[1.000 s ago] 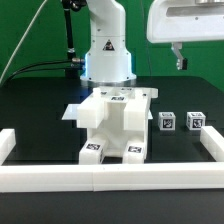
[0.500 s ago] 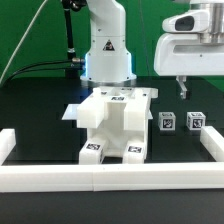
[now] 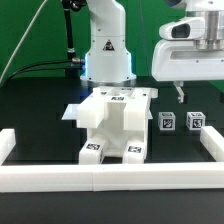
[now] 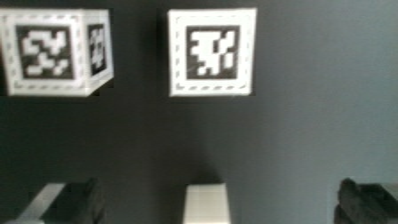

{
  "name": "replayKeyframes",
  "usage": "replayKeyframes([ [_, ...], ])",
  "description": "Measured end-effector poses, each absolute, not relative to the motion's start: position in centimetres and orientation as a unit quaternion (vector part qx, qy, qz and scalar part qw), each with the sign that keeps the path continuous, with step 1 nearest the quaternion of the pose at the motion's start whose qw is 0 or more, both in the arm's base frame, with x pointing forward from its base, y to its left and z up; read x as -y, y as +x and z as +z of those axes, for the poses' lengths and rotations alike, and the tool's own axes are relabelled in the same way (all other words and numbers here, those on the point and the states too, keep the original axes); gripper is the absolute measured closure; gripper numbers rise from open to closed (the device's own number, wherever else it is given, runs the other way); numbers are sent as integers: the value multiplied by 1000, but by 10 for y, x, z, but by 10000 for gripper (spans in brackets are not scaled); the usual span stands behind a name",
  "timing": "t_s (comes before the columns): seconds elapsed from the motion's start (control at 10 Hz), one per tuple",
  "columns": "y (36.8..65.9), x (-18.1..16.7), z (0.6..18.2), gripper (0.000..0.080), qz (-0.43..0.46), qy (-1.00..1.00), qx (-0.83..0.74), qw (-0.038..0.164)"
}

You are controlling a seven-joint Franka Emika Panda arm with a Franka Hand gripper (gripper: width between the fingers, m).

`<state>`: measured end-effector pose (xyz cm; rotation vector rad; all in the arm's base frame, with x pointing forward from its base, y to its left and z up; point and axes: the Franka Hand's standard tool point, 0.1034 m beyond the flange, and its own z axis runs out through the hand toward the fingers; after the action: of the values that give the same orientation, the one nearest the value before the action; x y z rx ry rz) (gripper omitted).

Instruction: Assemble chair

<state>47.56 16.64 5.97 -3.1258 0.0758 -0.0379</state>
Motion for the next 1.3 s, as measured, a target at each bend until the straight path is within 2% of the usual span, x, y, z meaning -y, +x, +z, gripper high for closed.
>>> replayKeyframes([
  [0.2,466,-176,55,151,-7,-999,-36,6],
  [0.6,466,-175,54,151,-7,-999,-37,6],
  [0.8,451,-173,38,151,1,-999,-50,4],
  [1.3,442,-172,28,151,12,-998,-54,1],
])
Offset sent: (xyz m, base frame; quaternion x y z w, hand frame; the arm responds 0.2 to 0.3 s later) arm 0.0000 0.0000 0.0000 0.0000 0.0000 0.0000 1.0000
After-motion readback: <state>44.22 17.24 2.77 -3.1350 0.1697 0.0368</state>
